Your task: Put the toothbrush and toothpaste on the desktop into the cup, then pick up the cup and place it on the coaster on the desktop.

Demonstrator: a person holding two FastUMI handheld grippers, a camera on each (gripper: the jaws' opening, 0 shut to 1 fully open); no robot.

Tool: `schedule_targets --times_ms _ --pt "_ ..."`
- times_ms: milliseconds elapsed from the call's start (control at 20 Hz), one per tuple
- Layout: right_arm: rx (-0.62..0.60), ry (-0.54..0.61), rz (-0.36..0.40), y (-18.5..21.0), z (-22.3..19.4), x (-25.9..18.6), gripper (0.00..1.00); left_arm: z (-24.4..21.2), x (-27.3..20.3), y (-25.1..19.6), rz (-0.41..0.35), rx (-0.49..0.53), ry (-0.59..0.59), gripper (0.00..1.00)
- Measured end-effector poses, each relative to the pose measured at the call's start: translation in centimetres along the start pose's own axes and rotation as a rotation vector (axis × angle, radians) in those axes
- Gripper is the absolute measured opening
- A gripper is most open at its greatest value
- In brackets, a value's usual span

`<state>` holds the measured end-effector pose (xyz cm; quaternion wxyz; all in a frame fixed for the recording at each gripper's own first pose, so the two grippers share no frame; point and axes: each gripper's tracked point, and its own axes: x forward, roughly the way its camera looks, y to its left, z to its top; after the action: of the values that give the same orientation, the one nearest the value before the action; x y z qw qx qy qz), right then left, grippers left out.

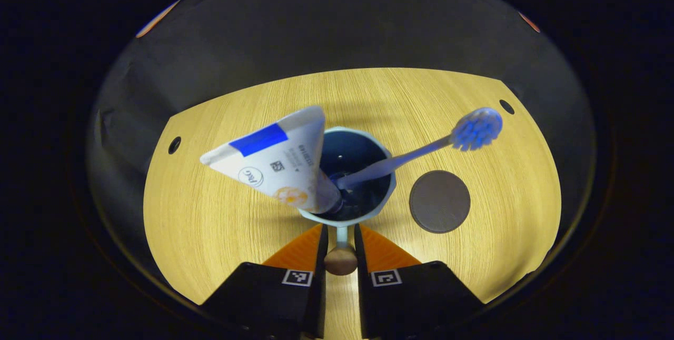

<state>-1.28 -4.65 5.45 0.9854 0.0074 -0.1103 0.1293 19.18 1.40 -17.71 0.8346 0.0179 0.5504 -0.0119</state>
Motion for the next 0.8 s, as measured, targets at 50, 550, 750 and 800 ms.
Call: schedule_targets --times_ms 50,550,750,800 --pt "0.007 0.0 -0.009 -0.2 0.0 -0.2 0.94 -0.1 0.0 0.1 -0.002 -0.018 -0.004 0.26" --pt "0.068 -0.029 -0.082 -3.0 1.2 -3.2 0.95 1.1 0.0 -0.5 -0.035 -0.056 -0.103 0.16" --pt "0.067 -0.026 -0.119 -4.3 1.3 -4.3 0.94 1.5 0.4 -0.7 -0.072 -0.012 -0.134 0.17" --pt "0.069 -0.024 -0.125 -4.6 1.1 -4.7 0.94 1.4 0.5 -0.8 -0.085 -0.004 -0.134 0.17"
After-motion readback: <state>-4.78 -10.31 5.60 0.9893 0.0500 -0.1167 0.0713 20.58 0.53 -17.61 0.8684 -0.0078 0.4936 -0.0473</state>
